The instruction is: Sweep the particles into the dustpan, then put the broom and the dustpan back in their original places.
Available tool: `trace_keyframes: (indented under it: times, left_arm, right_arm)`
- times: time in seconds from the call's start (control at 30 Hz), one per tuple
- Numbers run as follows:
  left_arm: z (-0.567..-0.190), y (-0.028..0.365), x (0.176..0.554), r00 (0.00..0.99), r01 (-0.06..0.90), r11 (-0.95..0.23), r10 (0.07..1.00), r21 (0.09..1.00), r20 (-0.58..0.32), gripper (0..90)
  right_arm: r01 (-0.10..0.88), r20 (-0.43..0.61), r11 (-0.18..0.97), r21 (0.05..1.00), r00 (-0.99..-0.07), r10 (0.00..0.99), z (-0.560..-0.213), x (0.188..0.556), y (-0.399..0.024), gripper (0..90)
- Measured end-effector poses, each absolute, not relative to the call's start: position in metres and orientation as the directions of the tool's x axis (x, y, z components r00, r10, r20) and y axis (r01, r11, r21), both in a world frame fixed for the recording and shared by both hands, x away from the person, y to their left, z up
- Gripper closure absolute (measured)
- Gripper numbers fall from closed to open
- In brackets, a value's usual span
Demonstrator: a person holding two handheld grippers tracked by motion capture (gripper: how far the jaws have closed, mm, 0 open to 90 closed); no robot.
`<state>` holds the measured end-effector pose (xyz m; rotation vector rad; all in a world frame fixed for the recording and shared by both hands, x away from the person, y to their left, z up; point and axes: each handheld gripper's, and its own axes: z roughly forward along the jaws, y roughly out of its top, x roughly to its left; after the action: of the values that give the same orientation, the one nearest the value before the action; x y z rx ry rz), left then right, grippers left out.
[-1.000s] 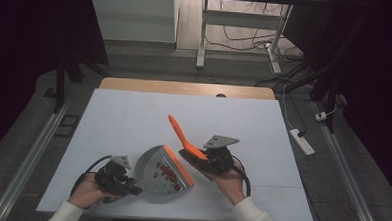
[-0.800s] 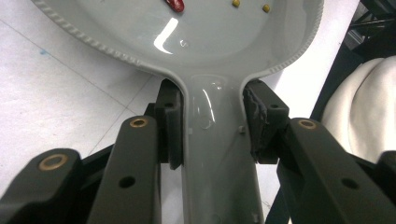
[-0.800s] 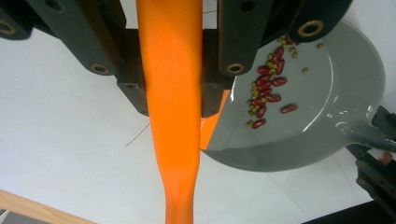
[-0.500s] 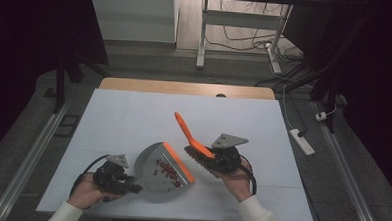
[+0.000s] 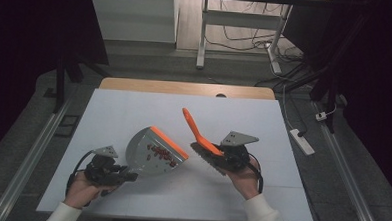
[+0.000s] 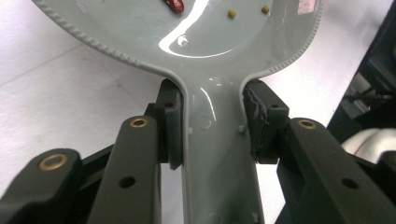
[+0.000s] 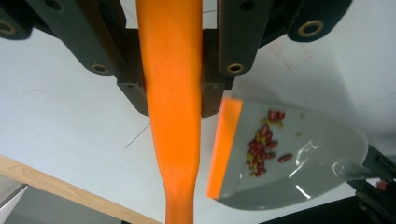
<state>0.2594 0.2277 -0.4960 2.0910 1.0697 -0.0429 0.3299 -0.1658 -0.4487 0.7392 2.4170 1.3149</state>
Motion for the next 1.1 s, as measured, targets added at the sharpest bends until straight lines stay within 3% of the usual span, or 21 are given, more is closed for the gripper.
trace_keyframes:
  times: [1.1]
  left_arm:
    - [-0.501, 0.242, 0.259, 0.527, 0.756, -0.233, 0.771, 0.611, -0.358, 62.2]
  right_arm:
    - [0.35, 0.023, 0.45, 0.822, -0.809, 0.587, -0.458, 0.321, -0.2, 70.2]
